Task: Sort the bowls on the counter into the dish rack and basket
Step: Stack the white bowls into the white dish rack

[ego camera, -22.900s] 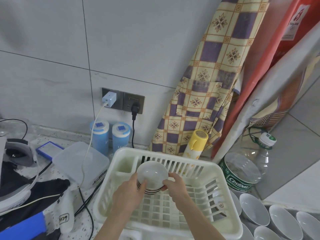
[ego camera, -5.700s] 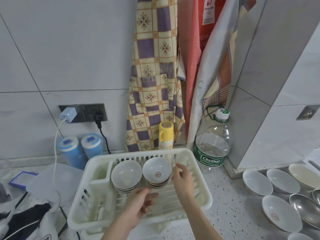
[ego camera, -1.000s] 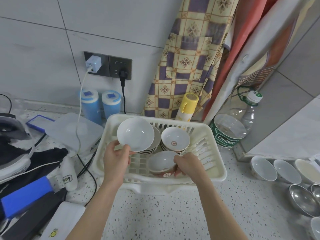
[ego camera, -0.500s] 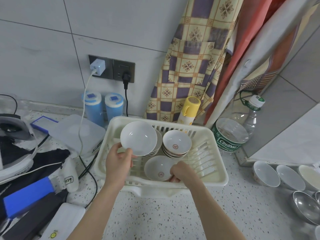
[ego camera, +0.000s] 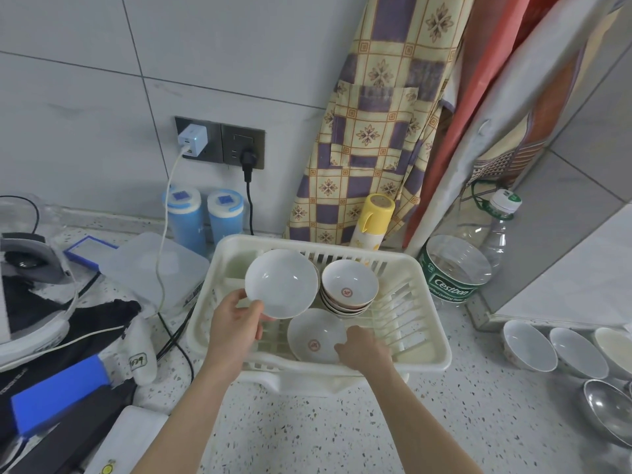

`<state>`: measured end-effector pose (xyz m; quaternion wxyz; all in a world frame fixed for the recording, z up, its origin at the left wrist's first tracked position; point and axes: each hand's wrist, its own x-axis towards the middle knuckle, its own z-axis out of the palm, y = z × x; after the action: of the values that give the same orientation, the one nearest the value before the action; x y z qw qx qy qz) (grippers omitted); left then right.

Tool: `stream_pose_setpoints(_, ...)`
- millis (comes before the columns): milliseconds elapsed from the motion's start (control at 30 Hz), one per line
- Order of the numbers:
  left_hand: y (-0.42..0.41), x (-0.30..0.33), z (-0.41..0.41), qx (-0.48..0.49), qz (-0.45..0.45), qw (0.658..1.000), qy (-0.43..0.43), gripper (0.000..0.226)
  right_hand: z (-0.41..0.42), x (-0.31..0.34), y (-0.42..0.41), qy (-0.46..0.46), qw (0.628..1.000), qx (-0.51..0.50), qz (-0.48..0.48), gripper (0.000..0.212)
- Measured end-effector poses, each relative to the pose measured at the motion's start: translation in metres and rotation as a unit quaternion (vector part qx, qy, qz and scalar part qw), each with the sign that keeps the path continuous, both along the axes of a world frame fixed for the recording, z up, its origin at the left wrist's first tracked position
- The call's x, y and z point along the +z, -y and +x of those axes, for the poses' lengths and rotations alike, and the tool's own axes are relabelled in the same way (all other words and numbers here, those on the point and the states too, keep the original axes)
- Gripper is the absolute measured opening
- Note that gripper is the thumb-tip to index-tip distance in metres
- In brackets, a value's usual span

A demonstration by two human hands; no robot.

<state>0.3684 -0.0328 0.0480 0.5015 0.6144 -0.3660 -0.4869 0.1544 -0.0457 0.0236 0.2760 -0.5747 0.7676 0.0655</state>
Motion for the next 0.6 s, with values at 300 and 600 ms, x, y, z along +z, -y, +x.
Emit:
stream_pose_setpoints(300, 0.002, 0.009, 0.002, -0.11, 0.057, 0.992, 0.008, 0.025, -0.014, 0.017, -0.011, 0.226, 0.941, -0.121, -0.221, 0.033)
stream_pose_setpoints(600, 0.015, 0.019, -0.027, -0.226, 0.173, 0.956, 0.071, 0.02, -0.029, 0.02, -0.018, 0.46, 0.86, -0.14, -0.172, 0.019)
